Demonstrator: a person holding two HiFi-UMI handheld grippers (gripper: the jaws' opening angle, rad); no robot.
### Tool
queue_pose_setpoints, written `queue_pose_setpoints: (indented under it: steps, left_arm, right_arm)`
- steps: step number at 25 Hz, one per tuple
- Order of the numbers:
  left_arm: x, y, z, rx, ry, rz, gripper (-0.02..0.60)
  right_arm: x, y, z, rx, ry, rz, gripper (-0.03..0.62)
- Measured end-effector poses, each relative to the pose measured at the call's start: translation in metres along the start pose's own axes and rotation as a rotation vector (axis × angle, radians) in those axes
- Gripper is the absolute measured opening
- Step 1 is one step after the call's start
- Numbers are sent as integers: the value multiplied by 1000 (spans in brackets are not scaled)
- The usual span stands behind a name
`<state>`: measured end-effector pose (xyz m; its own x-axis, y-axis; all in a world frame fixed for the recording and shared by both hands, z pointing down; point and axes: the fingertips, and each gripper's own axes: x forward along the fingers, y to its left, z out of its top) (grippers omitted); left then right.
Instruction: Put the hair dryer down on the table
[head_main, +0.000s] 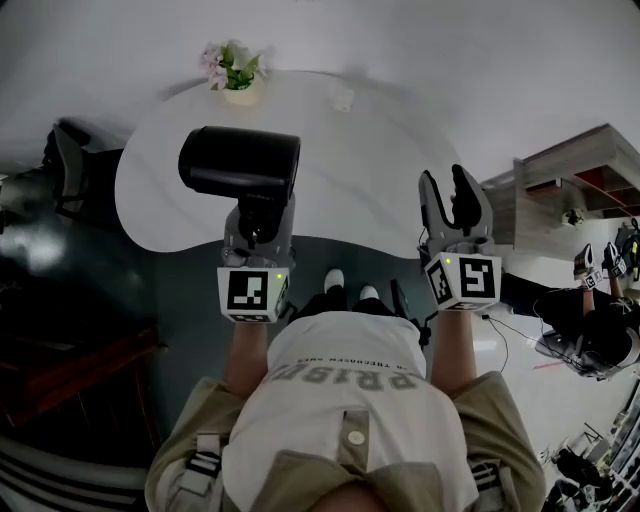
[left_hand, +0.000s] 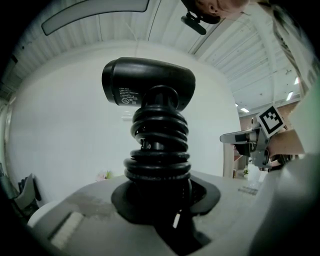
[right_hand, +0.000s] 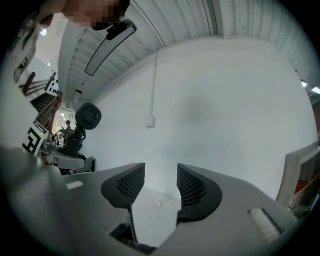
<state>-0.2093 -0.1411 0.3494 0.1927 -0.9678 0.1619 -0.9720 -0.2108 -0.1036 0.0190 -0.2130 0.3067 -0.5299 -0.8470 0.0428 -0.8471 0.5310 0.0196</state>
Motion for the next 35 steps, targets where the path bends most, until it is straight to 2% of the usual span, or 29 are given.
queue_pose_setpoints:
  steps: [5,17,19,25,28,35]
  left_arm:
    - [7,-9,-4,13,23,-46,133]
    - [16,-36,-21,11,80,-84,133]
    - [18,-42,-24,11,92,-90,133]
    - [23,-52,-36,46,132,-104,132]
    - [27,-58,-37,32,132,-118,132]
    - [43,-69,-47,38,166,-152,132]
  right_arm:
    - [3,-4,-5,9,18,-12,204]
    - [2,-13,-5,-5,44,64,206]
    - [1,-16,-5,10,55,85,222]
    - [3,-13,-5,20,83,176,254]
    - [4,-6,-2,20,98,251,276]
    - [14,24,3,-157,131,406,321]
